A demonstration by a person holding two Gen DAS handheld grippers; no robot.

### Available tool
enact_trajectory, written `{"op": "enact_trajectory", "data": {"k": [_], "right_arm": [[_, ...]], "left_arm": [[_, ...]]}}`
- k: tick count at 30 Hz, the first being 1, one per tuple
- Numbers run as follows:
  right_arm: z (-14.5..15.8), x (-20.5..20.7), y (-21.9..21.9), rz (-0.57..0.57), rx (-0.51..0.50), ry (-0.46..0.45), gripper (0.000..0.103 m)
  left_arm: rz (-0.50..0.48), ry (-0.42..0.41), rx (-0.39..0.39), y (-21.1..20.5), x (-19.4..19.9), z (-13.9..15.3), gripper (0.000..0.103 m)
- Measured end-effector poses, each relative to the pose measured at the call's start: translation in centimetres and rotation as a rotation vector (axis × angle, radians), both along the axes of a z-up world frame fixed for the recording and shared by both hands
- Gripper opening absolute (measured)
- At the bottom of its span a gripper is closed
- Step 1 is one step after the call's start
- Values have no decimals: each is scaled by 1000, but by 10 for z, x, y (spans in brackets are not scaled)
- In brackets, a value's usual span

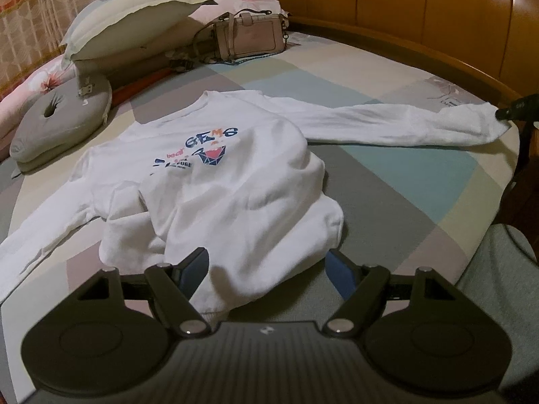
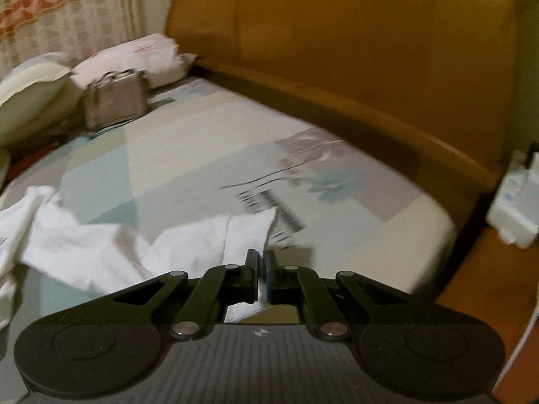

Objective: Fold clothes

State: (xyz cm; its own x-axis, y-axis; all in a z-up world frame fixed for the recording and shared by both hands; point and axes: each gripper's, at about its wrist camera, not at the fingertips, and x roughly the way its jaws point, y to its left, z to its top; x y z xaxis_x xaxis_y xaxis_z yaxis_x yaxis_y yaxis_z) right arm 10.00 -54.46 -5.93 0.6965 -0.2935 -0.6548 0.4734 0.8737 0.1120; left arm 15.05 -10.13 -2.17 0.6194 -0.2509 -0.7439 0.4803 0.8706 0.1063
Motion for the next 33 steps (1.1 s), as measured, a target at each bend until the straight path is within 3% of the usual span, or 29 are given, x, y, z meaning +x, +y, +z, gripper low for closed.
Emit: {"op": "enact_trajectory", "data": {"k": [4,8,13,16,20,26,29,30,31,32,33], "right_arm": [[-1,1,-15,-76,-28,42,9],[8,6,-12,-45,-15,11,10],[17,53,21,180,43,-13,17],[16,97,52,346,102,-7,25],[5,163,97,516,101,29,35],[-30,251,155,654,97,156,36],[-39,264,170,685,42,172,38],[-42,267,175,695,22,175,36],[-43,267,179,714,2,178,14],[-42,266,185,743,-17,181,3],[-41,265,189,761,-45,186,3]], "left_arm": [[-7,4,5,-4,2,-1,77],[-12,7,11,-5,7,-1,77],[-15,2,7,-5,13,3,77],[-14,5,1,-2,18,5,77],[7,-8,3,6,30,8,77],[50,-26,-8,22,51,11,77],[62,-34,-13,29,59,9,77],[69,-37,-17,32,61,8,77],[73,-39,-23,34,63,8,77],[72,-40,-32,36,65,8,77],[72,-42,-40,37,68,8,77]]}}
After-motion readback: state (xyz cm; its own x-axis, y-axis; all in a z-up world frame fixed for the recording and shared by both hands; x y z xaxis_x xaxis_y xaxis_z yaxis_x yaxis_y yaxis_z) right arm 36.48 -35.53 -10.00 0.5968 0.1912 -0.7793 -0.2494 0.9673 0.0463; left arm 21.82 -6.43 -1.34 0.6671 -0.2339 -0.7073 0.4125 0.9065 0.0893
